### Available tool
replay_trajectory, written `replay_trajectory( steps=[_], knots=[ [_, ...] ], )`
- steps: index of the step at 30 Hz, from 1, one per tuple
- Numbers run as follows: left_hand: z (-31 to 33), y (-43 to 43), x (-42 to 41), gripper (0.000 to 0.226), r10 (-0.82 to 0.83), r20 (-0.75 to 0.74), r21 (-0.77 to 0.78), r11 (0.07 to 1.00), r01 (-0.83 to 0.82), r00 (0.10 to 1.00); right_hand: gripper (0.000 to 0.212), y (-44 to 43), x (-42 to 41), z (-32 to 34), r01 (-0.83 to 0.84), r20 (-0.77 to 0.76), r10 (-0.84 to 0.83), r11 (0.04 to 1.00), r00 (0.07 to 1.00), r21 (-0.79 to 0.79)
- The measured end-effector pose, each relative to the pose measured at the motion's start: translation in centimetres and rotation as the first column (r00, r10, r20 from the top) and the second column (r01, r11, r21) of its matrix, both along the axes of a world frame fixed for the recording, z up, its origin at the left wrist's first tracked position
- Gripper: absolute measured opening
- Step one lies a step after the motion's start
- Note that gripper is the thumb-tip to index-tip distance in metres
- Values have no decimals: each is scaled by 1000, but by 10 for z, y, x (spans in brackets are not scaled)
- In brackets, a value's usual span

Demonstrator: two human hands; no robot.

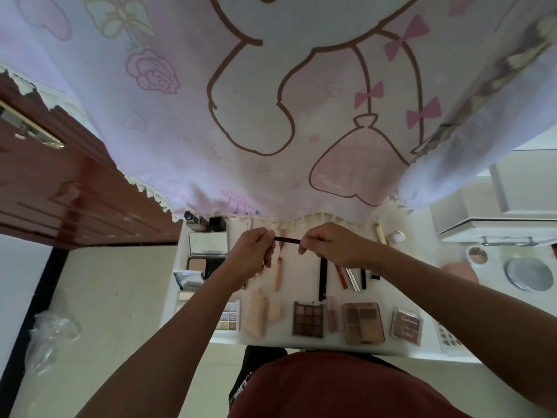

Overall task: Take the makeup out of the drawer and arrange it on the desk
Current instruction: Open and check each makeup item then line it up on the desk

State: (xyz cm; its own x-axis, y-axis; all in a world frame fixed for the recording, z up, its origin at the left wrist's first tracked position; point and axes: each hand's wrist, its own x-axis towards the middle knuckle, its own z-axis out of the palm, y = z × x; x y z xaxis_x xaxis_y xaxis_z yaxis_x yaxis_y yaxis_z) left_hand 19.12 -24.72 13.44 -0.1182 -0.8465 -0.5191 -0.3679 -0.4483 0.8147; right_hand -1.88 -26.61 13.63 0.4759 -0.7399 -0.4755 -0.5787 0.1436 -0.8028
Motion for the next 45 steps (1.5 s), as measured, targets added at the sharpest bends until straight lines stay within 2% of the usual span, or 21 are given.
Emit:
replay_trajectory(
  steps=[2, 4, 10, 14, 18, 21, 25, 29, 35, 38, 42, 45],
  knots=[
    [2, -1, 2, 37, 28, -49, 31, 999, -27, 998, 27, 2, 4, 1, -50, -43, 43, 986, 998, -161],
    [4, -1, 5, 37, 54, -91, 57, 997, -49, 994, 26, 3, 6, 2, -72, -63, 59, 969, 996, -237],
    [9, 0, 7, 36, 72, -88, 80, 995, -65, 994, 28, 5, 7, 0, -86, -105, 56, 947, 993, -310],
    [11, 0, 12, 36, 59, -92, 67, 996, -53, 994, 25, 7, 5, -1, -35, -84, 16, 973, 996, -226],
    [6, 4, 21, 29, 69, -96, 77, 995, -61, 993, 37, 0, 0, 2, 186, 61, -184, 983, 981, -15],
    [1, 8, 24, 17, 73, -107, 91, 994, -63, 992, 25, -3, -5, 4, 266, 108, -278, 958, 955, 109],
    [-1, 11, 17, 11, 17, -92, 64, 998, -11, 996, 17, -4, -7, 3, 273, 141, -295, 949, 945, 156],
    [-6, 12, 11, 12, -97, -29, 24, 995, 98, 995, 10, -7, -6, 0, 371, 177, -410, 903, 895, 215],
    [-20, 18, 7, 8, -159, 12, 62, 985, 158, 987, 10, -12, -13, -11, 421, 165, -469, 869, 868, 260],
    [-30, 25, 3, 7, -113, 48, 76, 991, 109, 992, 8, -16, -19, -18, 477, 162, -536, 827, 829, 298],
    [-51, 36, 0, 4, -19, 177, 76, 997, 6, 984, 12, -21, -31, -29, 550, 125, -612, 769, 781, 327],
    [-67, 43, -3, 3, 53, 267, 104, 991, -83, 962, 11, -19, -36, -39, 560, 93, -621, 754, 778, 344]
  ],
)
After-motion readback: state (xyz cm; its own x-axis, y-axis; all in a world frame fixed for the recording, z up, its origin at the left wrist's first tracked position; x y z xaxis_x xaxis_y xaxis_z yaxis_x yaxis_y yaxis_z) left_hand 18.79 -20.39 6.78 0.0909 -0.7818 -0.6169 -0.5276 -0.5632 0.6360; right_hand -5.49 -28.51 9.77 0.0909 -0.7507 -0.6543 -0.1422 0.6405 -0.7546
